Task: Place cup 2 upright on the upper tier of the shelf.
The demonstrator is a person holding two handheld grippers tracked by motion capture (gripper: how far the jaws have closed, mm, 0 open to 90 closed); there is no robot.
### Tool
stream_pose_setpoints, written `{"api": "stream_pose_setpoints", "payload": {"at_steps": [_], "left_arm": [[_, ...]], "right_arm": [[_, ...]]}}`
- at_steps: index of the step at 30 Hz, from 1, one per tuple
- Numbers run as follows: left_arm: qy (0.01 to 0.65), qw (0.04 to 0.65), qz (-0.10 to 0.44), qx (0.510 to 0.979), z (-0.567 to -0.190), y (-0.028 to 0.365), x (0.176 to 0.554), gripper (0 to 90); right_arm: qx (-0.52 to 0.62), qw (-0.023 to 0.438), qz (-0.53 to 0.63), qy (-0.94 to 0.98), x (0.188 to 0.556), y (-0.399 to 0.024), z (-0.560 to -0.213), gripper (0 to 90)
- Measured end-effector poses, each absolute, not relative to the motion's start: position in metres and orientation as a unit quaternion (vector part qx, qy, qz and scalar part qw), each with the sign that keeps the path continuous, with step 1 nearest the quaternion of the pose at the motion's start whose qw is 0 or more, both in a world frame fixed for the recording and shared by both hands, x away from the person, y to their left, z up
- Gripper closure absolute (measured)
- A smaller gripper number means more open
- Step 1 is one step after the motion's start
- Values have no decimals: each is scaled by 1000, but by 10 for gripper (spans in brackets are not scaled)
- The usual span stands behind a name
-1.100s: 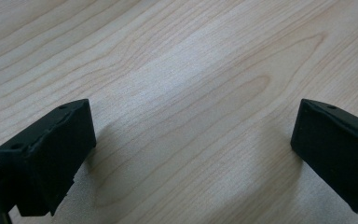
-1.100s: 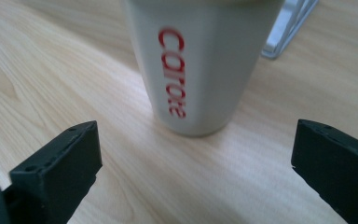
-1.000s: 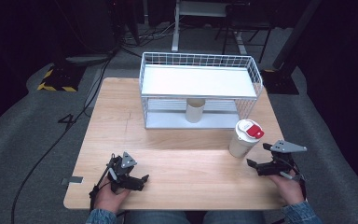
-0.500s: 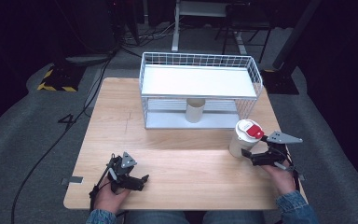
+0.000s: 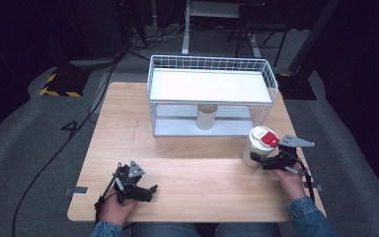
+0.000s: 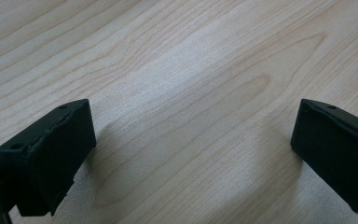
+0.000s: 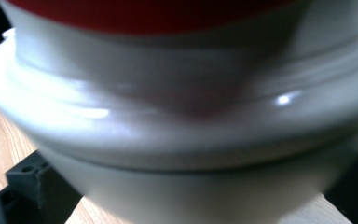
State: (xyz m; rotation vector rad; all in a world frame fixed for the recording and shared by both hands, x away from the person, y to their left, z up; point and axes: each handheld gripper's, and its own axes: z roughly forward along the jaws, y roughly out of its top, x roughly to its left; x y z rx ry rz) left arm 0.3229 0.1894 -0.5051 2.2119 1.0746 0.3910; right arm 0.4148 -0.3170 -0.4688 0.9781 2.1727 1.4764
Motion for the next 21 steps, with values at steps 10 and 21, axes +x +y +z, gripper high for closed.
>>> {"api": "stream_pose_setpoints", "payload": {"at_steps": [10, 21], "left_arm": [[410, 320, 148, 841, -505, 189, 323, 3], [408, 320, 149, 842, -505, 189, 323, 3]], "right_arm": [[330, 184, 523, 764, 413, -317, -470, 87], [329, 204, 516, 764, 408, -314, -469, 92]]}}
